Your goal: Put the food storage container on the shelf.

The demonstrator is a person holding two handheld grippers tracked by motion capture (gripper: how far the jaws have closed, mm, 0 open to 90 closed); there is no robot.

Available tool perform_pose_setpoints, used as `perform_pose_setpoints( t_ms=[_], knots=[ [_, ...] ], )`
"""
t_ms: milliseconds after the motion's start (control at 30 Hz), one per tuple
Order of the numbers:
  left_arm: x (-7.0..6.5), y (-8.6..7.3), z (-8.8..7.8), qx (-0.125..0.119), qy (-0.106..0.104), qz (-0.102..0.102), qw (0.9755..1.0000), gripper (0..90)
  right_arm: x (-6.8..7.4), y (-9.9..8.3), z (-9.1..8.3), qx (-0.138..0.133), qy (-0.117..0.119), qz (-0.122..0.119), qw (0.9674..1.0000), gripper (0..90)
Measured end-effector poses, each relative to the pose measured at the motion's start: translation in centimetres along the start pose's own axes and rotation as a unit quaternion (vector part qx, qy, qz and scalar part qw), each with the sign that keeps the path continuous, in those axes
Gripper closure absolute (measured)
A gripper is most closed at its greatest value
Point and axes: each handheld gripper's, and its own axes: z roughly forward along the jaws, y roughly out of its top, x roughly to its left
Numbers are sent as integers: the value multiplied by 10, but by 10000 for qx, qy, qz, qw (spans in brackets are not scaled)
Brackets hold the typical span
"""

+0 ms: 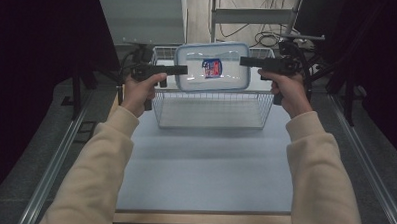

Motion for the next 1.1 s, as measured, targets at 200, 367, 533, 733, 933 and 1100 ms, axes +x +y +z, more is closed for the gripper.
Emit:
perform_pose_setpoints(
  t_ms=[200,367,533,733,933,1100],
  knots=[
    [14,6,11,102,-7,-144,9998,453,-14,2,12,69,-52,171,9998,521],
    [25,9,18,202,4,-200,9996,451,-22,1,19,120,-88,271,9995,520],
    [32,12,22,162,-8,-276,9995,450,-28,1,24,128,-117,384,9991,520],
    [36,16,25,198,-10,-429,9989,442,-32,3,28,121,-132,511,9985,516],
    [42,21,31,252,-21,-566,9981,427,-36,4,32,101,-192,629,9978,510],
    [48,24,38,333,10,-676,9972,382,-38,4,38,117,-422,581,9974,530]
  ],
)
